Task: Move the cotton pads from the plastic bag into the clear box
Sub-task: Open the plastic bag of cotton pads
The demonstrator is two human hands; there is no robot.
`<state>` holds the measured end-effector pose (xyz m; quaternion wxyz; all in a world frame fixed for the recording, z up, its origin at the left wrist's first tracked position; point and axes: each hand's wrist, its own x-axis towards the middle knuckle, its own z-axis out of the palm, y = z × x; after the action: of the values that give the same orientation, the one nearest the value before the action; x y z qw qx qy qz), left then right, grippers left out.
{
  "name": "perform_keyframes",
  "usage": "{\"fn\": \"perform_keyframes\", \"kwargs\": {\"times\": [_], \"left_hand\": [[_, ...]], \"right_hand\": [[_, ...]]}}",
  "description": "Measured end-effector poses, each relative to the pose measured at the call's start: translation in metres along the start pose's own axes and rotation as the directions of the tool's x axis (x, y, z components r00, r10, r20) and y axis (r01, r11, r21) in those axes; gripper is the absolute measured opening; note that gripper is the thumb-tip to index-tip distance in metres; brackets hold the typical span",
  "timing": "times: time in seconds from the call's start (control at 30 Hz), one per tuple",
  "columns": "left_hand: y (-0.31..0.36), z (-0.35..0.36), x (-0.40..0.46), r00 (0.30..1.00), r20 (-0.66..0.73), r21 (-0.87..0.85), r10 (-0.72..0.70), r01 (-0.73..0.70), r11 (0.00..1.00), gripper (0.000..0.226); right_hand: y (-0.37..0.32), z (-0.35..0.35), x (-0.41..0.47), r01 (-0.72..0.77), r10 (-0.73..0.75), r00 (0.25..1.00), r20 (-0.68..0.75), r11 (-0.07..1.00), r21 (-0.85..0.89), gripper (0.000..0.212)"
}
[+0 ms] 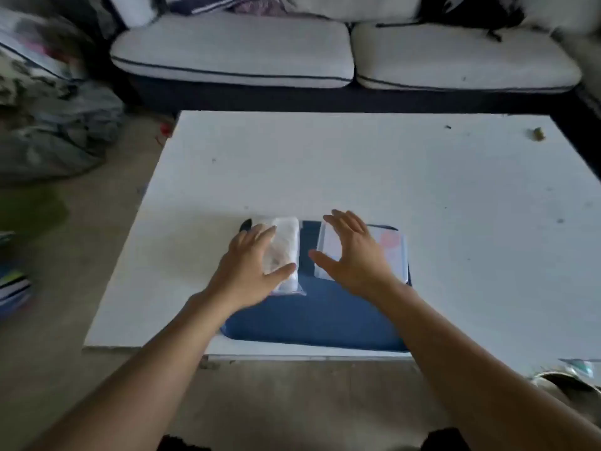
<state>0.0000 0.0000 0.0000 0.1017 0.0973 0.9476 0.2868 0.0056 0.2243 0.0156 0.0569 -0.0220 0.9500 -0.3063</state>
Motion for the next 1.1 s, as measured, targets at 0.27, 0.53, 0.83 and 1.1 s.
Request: {"fn": "perform_keyframes", "kwargs": {"times": [0.27,0.53,0.83,1.1], "left_hand": [[-0.046,0.062,0.000,0.979,-0.112,0.118,0.168,-0.154,0.981,0.107],[-0.023,0.021,-0.049,0.981,-0.191,-0.011,0.013,-0.016,1.000,0.059],[0.038,-0.010,-0.047,0.905,-0.424,-0.212,-0.046,-0.050,0.976,0.025],[0.027,0.001,-0.015,0.829,-0.554,-0.348,-0.079,-0.144,0.926,0.045]], "right_hand": [[0.040,0.062,0.002,0.155,-0.163,0.986,0.024,0.873,-0.463,0.085],[-0.014,0.031,-0.037,0.187,-0.184,0.982,0.037,0.971,-0.148,0.051],[-0.022,0.013,-0.062,0.143,-0.142,0.984,-0.105,0.990,0.007,0.033],[-0.034,0.000,-0.020,0.176,-0.175,0.984,0.019,0.980,-0.092,0.011]]}}
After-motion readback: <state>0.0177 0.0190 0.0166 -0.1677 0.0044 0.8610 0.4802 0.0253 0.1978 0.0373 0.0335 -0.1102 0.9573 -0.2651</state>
